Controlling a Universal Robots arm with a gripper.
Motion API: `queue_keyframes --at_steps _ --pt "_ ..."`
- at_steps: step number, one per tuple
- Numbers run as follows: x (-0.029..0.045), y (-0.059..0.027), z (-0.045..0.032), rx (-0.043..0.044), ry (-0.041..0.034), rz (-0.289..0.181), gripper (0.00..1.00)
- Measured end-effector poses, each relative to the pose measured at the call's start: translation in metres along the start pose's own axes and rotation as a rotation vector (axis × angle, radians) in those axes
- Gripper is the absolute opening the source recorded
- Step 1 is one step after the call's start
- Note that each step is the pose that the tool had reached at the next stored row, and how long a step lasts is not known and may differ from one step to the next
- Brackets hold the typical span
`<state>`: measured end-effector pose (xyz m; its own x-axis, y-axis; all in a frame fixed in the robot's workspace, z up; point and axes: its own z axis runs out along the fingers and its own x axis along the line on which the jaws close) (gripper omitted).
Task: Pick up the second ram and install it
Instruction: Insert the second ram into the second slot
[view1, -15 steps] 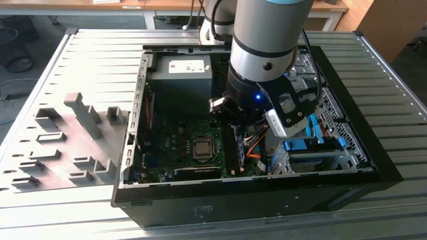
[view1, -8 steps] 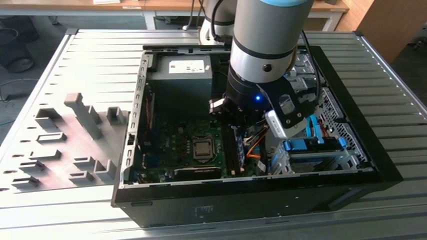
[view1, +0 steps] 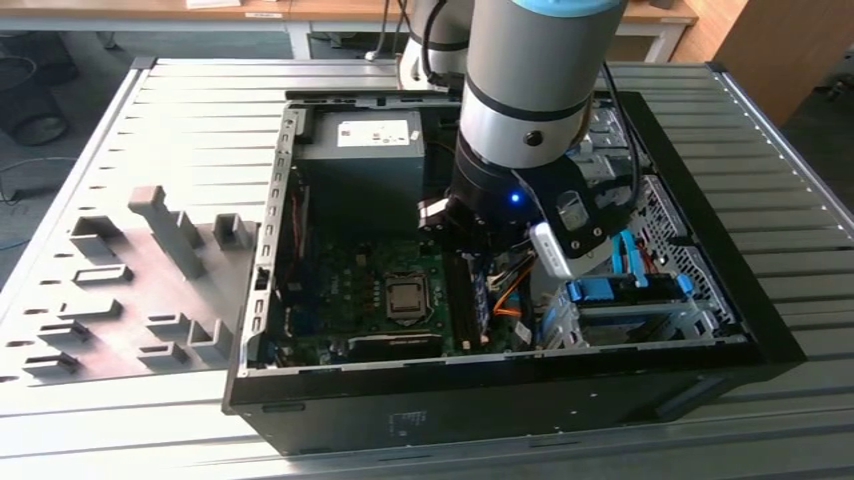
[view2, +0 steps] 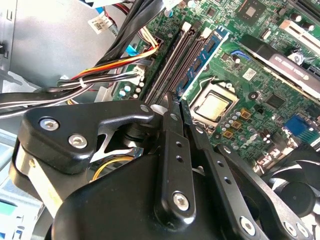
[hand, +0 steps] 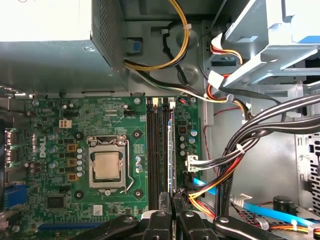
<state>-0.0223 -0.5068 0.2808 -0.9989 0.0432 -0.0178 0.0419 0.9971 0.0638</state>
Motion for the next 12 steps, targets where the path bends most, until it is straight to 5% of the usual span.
queue_keyframes --at_steps 12 --pt "0.0001 -0.0003 0.0037 -0.0003 -0.0001 0.0 0.14"
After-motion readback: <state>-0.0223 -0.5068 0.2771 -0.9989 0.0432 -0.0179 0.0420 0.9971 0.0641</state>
